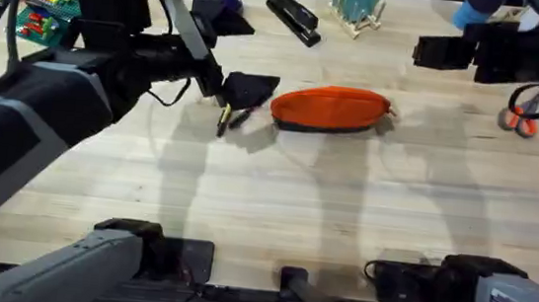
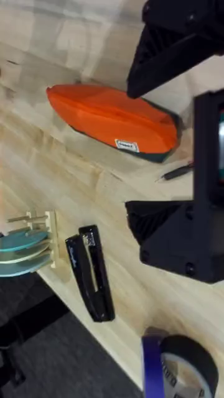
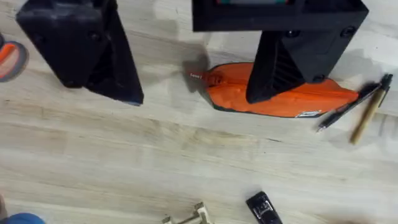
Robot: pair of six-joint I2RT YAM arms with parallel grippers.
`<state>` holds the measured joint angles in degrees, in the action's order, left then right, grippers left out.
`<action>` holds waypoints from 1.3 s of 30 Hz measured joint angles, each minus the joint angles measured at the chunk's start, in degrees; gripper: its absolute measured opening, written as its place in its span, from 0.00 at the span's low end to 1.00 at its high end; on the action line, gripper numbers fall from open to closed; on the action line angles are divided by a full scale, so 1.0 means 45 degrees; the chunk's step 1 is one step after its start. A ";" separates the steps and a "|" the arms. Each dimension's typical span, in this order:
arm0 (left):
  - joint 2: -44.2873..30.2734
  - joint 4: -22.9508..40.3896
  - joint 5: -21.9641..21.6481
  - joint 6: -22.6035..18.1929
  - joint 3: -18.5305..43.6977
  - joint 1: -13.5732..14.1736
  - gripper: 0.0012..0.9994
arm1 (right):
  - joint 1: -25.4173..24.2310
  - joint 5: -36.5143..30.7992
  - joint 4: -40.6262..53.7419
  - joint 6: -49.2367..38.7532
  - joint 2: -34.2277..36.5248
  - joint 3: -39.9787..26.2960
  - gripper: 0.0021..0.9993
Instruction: Unzip the bag, pick up the pens from the table one at a time and place them inside, then zip the bag closed.
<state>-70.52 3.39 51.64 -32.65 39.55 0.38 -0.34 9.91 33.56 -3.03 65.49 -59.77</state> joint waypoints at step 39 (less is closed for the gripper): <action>-0.4277 -0.0766 0.0833 -0.4008 0.0005 0.1353 0.98 | 0.0000 -0.0005 0.0000 -0.0389 0.0000 -0.0019 1.00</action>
<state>-89.77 -0.06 55.39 -50.69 39.57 6.47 -0.34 9.89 33.56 -4.78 65.49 -59.86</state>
